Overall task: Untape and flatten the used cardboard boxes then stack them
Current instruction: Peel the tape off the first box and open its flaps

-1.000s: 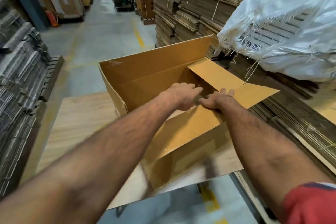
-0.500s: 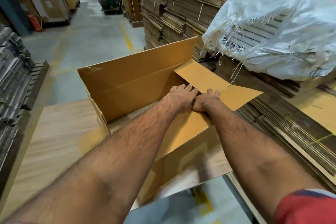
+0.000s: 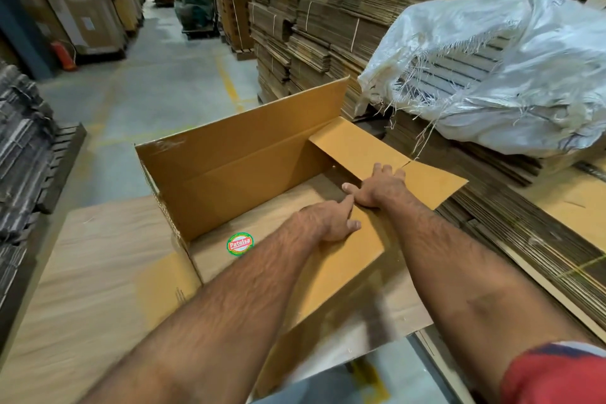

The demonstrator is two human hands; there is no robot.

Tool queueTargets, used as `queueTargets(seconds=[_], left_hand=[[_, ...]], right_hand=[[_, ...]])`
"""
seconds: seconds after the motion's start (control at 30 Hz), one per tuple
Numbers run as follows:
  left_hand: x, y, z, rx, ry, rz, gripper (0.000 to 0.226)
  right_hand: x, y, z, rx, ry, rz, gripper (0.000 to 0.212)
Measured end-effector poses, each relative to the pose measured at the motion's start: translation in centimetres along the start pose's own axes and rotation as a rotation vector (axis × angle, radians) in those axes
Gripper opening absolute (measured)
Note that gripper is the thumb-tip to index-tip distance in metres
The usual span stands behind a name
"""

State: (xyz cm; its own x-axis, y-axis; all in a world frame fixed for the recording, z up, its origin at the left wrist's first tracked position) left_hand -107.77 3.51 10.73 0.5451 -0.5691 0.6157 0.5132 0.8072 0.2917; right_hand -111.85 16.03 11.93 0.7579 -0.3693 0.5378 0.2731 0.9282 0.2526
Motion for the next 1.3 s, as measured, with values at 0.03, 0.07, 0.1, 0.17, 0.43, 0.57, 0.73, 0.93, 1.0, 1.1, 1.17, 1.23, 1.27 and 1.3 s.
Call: queueTargets(seconds=[0.03,0.07,0.1,0.17,0.43,0.57,0.73,0.93,1.0,1.1,1.17,1.23,1.27,1.3], left_hand=[[-0.4,-0.1,-0.1,0.014,-0.013,-0.005,0.077],[-0.7,-0.2,0.0,0.028,-0.018,-0.01,0.076],[-0.9,-0.2,0.1,0.046,-0.018,-0.015,0.076],[-1.4,-0.1,0.4,0.104,-0.007,-0.025,0.077],[-3.4,-0.8,0.3,0.195,0.059,0.097,0.07],[-4.3,-1.3,-0.2,0.306,-0.021,0.055,0.073],[-4.9,-1.7,-1.1,0.38,-0.027,0.012,0.066],[-5.0,-1.6,-1.3,0.323,0.048,0.051,0.057],[-5.1,-1.6,-1.2,0.326,0.051,0.058,0.056],[-4.9,-1.4,-0.7,0.259,0.106,0.066,0.05],[-4.4,-1.4,-0.6,0.2,0.15,0.108,0.047],[-4.0,-1.2,-0.5,0.181,0.135,0.12,0.051],[-4.0,-1.1,-0.5,0.184,0.112,0.105,0.054],[-3.9,-1.1,-0.5,0.201,0.091,0.087,0.057]], right_hand=[[-0.3,0.1,0.3,0.006,0.013,0.002,0.082],[-0.4,0.0,0.5,0.019,0.024,0.017,0.079],[-0.6,-0.2,0.6,0.036,0.026,0.043,0.074],[-1.1,-0.7,0.3,0.05,0.003,0.09,0.067],[-1.3,0.1,1.6,0.027,0.182,0.112,0.063],[-0.6,2.7,3.1,-0.118,0.505,0.067,0.06],[-3.4,8.4,3.1,-0.536,0.402,-0.09,0.082],[-7.9,11.7,-0.2,-0.624,0.011,-0.137,0.08],[-8.2,11.8,-0.7,-0.595,-0.026,-0.138,0.079],[-8.3,11.2,-1.3,-0.664,-0.003,-0.109,0.075],[-8.2,10.0,-1.4,-0.72,0.043,-0.037,0.071],[-7.5,8.4,-1.6,-0.68,0.112,0.03,0.067],[-6.9,7.5,-1.7,-0.638,0.134,0.057,0.066],[-6.0,6.5,-1.9,-0.591,0.138,0.087,0.066]])
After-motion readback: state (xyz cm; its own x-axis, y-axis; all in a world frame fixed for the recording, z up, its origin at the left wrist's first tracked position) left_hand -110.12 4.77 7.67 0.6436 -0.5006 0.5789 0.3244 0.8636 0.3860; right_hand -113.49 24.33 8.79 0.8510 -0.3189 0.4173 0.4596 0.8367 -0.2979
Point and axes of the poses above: each hand's wrist, its own x-axis away from the middle knuckle, its own z-axis out of the back of the hand, y = z × x, the point moved 9 cm from there along -x, towards the middle knuckle, and after that the axes turned 15 degrees about -y, right-handed, at the moved point
